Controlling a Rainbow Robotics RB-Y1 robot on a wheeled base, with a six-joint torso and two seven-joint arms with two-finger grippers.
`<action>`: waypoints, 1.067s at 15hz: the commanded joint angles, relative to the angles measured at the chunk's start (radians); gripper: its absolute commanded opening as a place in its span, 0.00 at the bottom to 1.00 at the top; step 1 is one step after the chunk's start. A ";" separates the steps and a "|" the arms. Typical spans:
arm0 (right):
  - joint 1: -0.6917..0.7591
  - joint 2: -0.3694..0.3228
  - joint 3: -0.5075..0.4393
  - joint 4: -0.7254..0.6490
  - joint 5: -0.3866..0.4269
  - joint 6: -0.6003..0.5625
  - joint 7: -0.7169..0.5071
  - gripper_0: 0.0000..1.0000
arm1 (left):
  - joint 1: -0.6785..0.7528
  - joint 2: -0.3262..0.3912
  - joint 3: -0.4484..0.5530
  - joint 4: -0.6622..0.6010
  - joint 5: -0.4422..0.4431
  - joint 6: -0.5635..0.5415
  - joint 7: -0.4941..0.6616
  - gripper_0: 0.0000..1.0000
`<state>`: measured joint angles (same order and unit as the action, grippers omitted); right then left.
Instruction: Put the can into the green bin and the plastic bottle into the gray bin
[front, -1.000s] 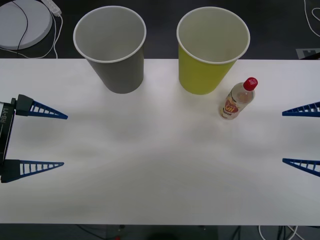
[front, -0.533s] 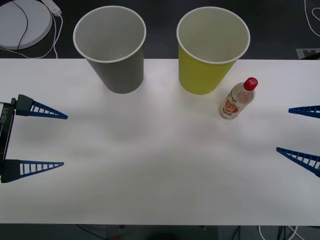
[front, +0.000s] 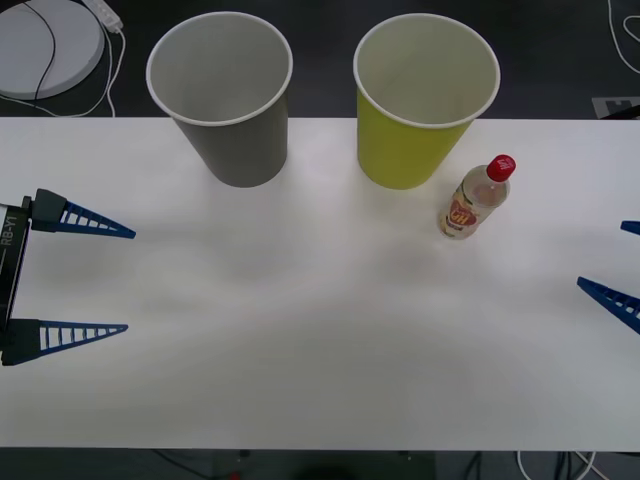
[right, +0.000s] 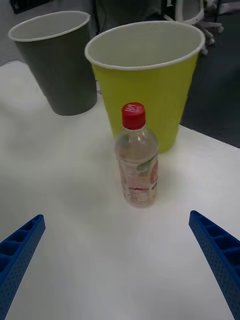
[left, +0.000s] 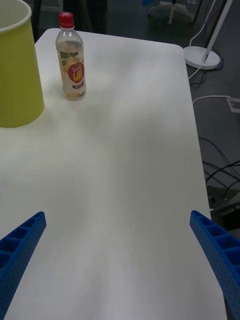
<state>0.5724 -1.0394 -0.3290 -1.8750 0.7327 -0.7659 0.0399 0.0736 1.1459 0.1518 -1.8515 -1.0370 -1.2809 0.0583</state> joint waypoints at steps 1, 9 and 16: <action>-0.002 0.036 0.001 0.062 -0.056 0.003 0.018 1.00 | 0.000 0.000 0.000 0.000 0.000 0.000 0.000 1.00; -0.075 0.171 0.005 0.174 -0.088 0.003 0.198 1.00 | 0.000 0.000 0.000 0.000 0.000 0.000 0.000 1.00; -0.155 0.187 0.123 0.220 -0.087 0.010 0.233 1.00 | 0.000 0.000 0.000 0.000 0.000 0.000 0.000 1.00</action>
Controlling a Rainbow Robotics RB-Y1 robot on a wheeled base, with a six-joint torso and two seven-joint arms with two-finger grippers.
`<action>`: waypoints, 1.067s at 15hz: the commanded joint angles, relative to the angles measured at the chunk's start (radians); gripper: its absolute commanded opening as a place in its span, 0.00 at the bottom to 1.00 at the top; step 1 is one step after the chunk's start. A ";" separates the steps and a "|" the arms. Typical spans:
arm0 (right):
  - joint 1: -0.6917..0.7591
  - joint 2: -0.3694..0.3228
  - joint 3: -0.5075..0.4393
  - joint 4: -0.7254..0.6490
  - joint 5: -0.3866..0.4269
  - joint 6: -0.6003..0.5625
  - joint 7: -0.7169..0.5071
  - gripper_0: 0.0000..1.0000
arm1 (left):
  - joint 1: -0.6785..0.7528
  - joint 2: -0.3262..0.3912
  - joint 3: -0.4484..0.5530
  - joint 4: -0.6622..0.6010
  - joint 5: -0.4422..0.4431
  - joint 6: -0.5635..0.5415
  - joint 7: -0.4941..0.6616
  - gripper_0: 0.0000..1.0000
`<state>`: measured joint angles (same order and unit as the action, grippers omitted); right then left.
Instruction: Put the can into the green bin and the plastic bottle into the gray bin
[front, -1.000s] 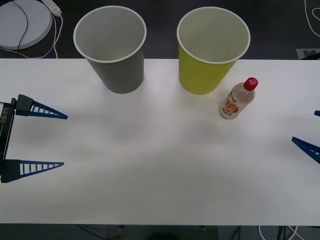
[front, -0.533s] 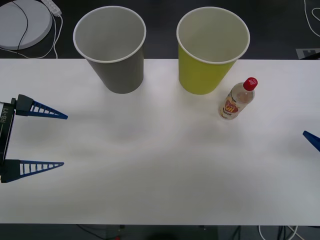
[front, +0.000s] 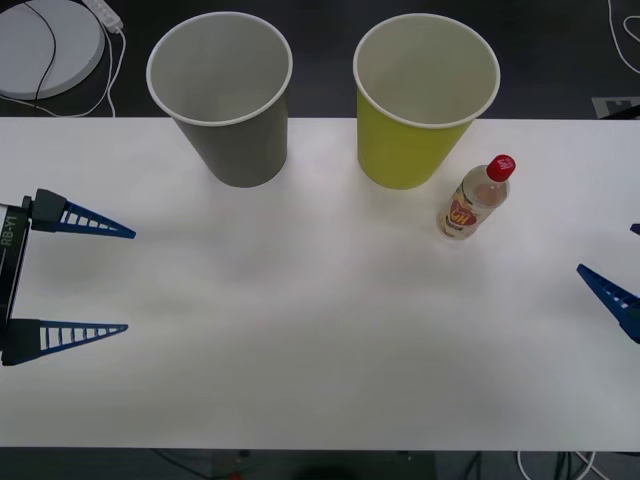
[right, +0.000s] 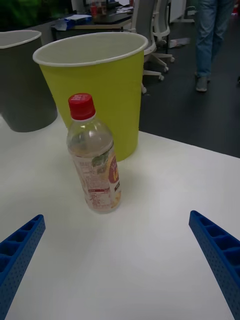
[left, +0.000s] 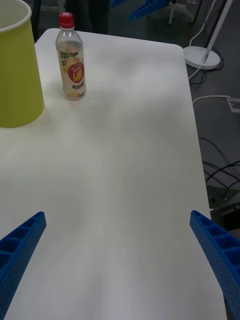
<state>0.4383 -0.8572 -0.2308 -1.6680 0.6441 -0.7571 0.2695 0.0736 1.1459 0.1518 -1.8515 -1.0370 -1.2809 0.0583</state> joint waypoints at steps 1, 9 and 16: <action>-0.036 0.006 0.039 0.024 0.002 0.001 0.007 1.00 | 0.000 0.000 0.000 0.000 0.000 0.000 0.000 1.00; -0.219 0.055 0.131 0.128 0.111 0.013 0.025 1.00 | 0.000 0.000 0.000 0.000 0.000 0.000 0.000 1.00; -0.294 0.096 0.208 0.131 0.181 0.062 0.023 1.00 | 0.000 0.000 0.000 0.000 0.000 0.000 0.000 1.00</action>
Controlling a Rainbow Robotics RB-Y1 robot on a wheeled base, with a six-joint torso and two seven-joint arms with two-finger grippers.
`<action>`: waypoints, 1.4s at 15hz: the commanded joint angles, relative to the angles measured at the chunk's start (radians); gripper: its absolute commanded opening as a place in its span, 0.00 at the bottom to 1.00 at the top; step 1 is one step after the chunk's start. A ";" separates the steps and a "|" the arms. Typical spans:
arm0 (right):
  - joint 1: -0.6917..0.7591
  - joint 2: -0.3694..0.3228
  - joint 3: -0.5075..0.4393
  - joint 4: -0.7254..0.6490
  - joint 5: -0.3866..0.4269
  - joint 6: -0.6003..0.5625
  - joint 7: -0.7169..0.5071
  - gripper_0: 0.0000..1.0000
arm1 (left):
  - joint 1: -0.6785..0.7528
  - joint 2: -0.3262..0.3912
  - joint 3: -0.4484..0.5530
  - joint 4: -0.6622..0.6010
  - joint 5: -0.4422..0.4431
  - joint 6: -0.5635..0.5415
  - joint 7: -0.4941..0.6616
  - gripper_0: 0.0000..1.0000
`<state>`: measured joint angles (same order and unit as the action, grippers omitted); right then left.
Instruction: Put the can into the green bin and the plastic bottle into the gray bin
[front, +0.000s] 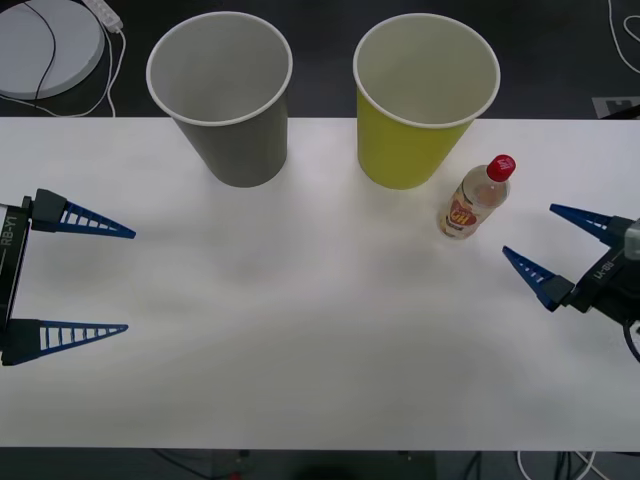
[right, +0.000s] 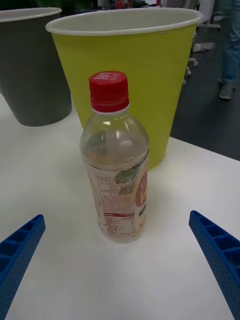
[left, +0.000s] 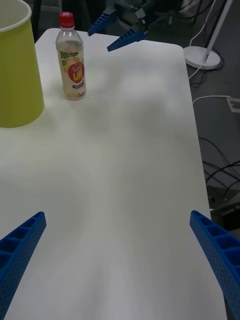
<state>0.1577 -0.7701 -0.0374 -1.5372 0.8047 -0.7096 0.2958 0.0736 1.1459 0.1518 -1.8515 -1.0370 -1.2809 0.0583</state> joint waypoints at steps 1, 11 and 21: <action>-0.023 0.014 0.019 0.000 0.037 0.024 -0.004 1.00 | 0.000 0.000 0.000 0.000 0.000 0.000 0.000 1.00; -0.115 0.067 0.111 0.000 0.100 0.168 -0.015 1.00 | 0.000 0.000 0.000 0.000 0.000 0.000 0.000 1.00; -0.239 0.101 0.175 0.108 0.134 0.179 -0.040 1.00 | 0.000 0.000 0.000 0.000 0.000 0.000 0.000 1.00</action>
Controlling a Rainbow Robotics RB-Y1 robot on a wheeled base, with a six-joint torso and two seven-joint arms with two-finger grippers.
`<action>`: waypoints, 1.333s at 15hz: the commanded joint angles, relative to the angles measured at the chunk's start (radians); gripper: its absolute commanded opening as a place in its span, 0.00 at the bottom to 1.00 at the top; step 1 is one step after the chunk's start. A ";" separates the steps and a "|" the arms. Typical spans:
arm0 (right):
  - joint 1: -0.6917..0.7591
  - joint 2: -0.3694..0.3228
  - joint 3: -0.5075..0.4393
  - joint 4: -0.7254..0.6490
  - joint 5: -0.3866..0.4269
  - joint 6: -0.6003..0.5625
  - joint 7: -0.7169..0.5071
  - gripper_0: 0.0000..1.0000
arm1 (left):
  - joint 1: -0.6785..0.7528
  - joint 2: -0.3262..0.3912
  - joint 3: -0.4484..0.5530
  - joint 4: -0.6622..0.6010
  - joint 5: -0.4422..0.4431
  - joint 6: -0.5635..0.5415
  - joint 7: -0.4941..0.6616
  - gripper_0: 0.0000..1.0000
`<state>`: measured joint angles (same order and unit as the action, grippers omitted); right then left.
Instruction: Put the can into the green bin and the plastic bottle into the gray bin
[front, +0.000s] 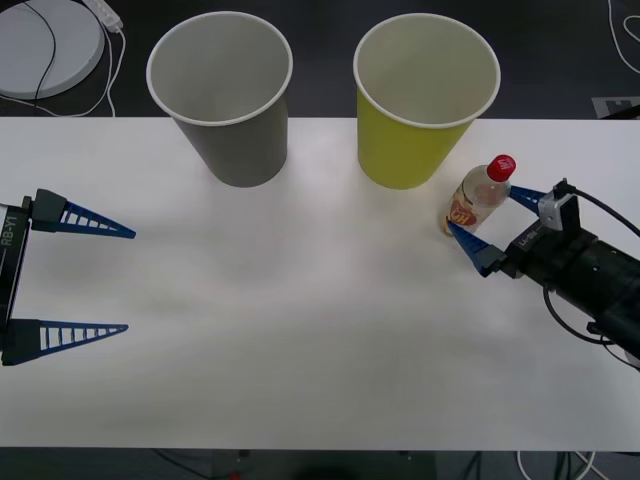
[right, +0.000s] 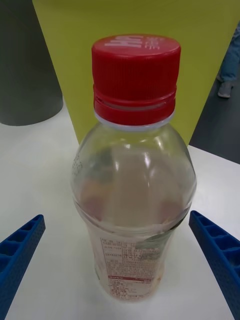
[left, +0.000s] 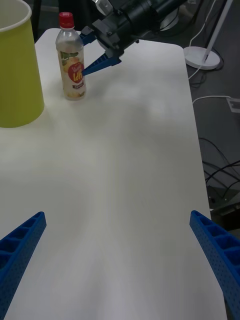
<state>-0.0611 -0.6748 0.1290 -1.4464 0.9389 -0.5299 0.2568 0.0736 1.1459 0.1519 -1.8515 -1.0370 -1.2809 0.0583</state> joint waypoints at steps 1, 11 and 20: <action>-0.031 0.009 0.015 0.024 0.000 0.001 -0.001 1.00 | 0.000 0.000 0.000 0.000 0.000 0.000 0.000 1.00; -0.079 0.017 0.044 0.038 0.000 0.014 -0.031 1.00 | 0.000 0.000 0.000 0.000 0.000 0.000 0.000 1.00; -0.079 0.015 0.046 0.038 0.000 0.024 -0.059 0.00 | 0.000 0.000 0.000 0.000 0.000 0.000 0.000 1.00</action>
<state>-0.1399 -0.6584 0.1740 -1.4081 0.9389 -0.5056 0.1995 0.0736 1.1459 0.1519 -1.8515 -1.0370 -1.2809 0.0583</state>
